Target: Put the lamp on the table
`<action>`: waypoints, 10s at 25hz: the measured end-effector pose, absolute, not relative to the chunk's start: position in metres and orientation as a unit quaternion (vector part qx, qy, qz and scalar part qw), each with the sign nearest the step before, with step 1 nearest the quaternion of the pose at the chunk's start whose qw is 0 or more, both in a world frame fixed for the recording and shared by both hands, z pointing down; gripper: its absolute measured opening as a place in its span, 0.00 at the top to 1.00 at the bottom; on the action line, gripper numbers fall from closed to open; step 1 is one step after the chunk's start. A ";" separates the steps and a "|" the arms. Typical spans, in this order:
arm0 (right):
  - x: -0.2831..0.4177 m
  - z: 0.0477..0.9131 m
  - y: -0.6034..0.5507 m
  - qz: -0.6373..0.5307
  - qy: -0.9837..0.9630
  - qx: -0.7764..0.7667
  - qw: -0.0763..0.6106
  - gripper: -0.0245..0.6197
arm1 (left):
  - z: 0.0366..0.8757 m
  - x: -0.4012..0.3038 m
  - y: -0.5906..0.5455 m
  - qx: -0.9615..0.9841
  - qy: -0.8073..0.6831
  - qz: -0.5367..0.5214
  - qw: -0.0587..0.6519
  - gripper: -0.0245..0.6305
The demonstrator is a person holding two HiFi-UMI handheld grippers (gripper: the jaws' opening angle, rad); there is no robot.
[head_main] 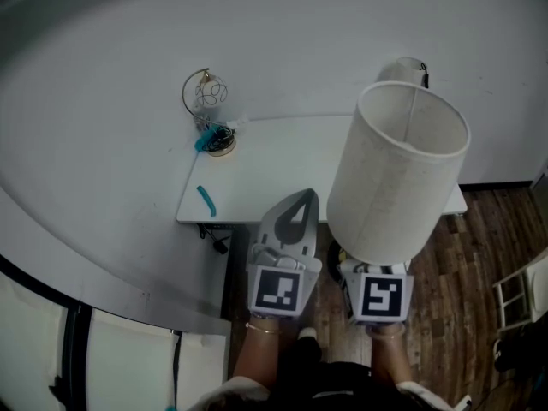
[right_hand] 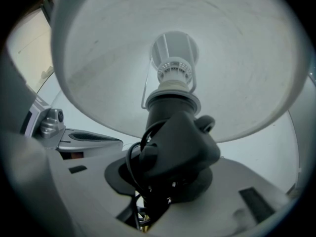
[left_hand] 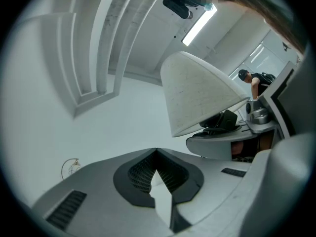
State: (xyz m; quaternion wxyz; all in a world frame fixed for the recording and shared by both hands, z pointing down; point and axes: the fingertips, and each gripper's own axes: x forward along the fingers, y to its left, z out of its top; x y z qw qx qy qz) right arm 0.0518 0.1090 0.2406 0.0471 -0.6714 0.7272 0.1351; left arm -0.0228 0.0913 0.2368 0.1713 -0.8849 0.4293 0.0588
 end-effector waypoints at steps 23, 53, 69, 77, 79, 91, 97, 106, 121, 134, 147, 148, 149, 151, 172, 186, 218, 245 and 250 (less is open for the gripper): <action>0.020 0.242 0.048 0.127 0.715 -0.687 0.036 0.76 | 0.247 -0.056 0.026 -0.894 0.416 0.063 0.157 0.96; 0.014 0.238 -0.017 0.138 0.717 -0.682 0.036 0.76 | 0.240 -0.059 -0.035 -0.896 0.405 0.082 0.160 0.96; 0.053 0.253 -0.093 0.123 0.724 -0.678 0.039 0.76 | 0.248 -0.026 -0.107 -0.894 0.416 0.078 0.148 0.96; 0.069 0.256 -0.126 0.121 0.722 -0.680 0.037 0.76 | 0.251 -0.011 -0.139 -0.894 0.417 0.073 0.148 0.96; 0.072 0.255 -0.134 0.126 0.722 -0.679 0.036 0.76 | 0.251 -0.009 -0.147 -0.894 0.418 0.074 0.146 0.96; 0.088 0.266 -0.174 0.120 0.722 -0.680 0.036 0.76 | 0.259 0.008 -0.184 -0.897 0.414 0.063 0.144 0.96; 0.094 0.270 -0.197 0.120 0.724 -0.678 0.036 0.76 | 0.266 0.012 -0.208 -0.895 0.421 0.059 0.138 0.96; 0.104 0.280 -0.232 0.113 0.731 -0.672 0.030 0.76 | 0.271 0.023 -0.242 -0.891 0.430 0.061 0.131 0.96; 0.120 0.287 -0.280 0.117 0.745 -0.656 0.030 0.76 | 0.279 0.037 -0.283 -0.881 0.452 0.056 0.129 0.96; 0.111 0.300 -0.285 0.113 0.766 -0.632 0.033 0.76 | 0.285 0.027 -0.279 -0.868 0.476 0.051 0.131 0.96; 0.108 0.302 -0.289 0.119 0.763 -0.634 0.040 0.76 | 0.284 0.021 -0.281 -0.868 0.477 0.056 0.131 0.96; 0.108 0.302 -0.291 0.120 0.762 -0.635 0.040 0.76 | 0.284 0.020 -0.283 -0.868 0.477 0.058 0.129 0.96; 0.107 0.302 -0.293 0.120 0.761 -0.636 0.040 0.76 | 0.284 0.018 -0.285 -0.868 0.477 0.059 0.127 0.96; 0.105 0.303 -0.297 0.120 0.762 -0.635 0.040 0.76 | 0.285 0.015 -0.290 -0.867 0.478 0.061 0.123 0.96; 0.073 0.328 -0.337 0.103 0.761 -0.639 0.043 0.76 | 0.293 -0.023 -0.325 -0.867 0.484 0.061 0.100 0.96; 0.074 0.345 -0.351 0.106 0.756 -0.644 0.051 0.76 | 0.300 -0.024 -0.329 -0.868 0.484 0.061 0.090 0.96; 0.093 0.391 -0.351 0.101 0.754 -0.647 0.053 0.76 | 0.322 -0.016 -0.323 -0.865 0.493 0.045 0.082 0.96; 0.100 0.418 -0.344 0.089 0.758 -0.645 0.049 0.76 | 0.336 -0.007 -0.313 -0.866 0.494 0.036 0.075 0.96; 0.101 0.421 -0.345 0.087 0.758 -0.645 0.050 0.76 | 0.337 -0.005 -0.313 -0.866 0.493 0.035 0.076 0.96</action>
